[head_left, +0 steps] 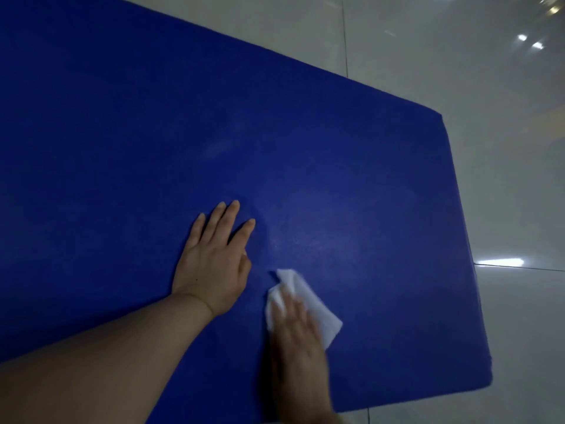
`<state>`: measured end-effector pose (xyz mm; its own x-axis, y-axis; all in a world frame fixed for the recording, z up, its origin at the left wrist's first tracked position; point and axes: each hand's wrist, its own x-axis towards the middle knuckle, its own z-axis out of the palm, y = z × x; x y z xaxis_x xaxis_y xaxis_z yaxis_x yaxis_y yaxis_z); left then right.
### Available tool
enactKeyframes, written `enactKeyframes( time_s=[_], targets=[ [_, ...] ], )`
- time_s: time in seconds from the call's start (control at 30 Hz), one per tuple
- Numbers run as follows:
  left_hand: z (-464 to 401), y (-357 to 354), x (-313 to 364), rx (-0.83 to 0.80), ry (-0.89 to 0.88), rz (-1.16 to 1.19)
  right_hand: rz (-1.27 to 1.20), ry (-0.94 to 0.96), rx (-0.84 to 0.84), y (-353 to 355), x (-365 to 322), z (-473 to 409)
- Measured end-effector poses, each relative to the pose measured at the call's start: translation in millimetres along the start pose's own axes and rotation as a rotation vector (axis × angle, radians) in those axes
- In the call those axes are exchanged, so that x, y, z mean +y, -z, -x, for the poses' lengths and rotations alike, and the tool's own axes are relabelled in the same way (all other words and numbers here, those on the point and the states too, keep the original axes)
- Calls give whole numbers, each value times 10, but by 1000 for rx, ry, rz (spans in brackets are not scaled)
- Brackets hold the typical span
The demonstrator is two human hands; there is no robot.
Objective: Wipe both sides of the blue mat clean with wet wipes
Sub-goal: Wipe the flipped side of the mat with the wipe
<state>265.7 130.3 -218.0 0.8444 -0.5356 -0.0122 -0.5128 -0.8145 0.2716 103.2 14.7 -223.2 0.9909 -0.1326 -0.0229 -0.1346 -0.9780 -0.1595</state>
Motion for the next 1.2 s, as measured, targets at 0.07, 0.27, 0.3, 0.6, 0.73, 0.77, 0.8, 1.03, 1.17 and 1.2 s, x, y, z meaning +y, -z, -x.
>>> enactKeyframes(
  time_s=[0.07, 0.27, 0.3, 0.6, 0.73, 0.77, 0.8, 1.03, 1.17, 1.2],
  targets=[
    [8, -7, -6, -9, 10, 16, -48, -204, 72, 128, 398, -57],
    [5, -9, -9, -2, 15, 18, -81, -589, 142, 112, 638, -3],
    [4, -5, -6, -3, 17, 17, -90, -520, 104, 43, 391, 41],
    [8, 15, -3, -30, 21, 57, 4, -466, 176, 236, 773, 64],
    [11, 21, 1, -48, 30, 66, -40, -699, 204, 189, 763, 39],
    [7, 29, 2, -52, 33, 62, -41, -663, 210, 117, 563, 98],
    [5, 43, 7, -58, 36, 61, -40, -613, 195, 27, 328, 178],
    [-2, 100, 26, -85, 48, 70, -56, -420, 109, 71, 180, 162],
    [1, 111, 35, -111, 60, 69, -114, -893, 127, 144, 609, 182],
    [-8, 113, 37, -111, 59, 69, -122, -913, 148, 116, 434, 218]
  ],
)
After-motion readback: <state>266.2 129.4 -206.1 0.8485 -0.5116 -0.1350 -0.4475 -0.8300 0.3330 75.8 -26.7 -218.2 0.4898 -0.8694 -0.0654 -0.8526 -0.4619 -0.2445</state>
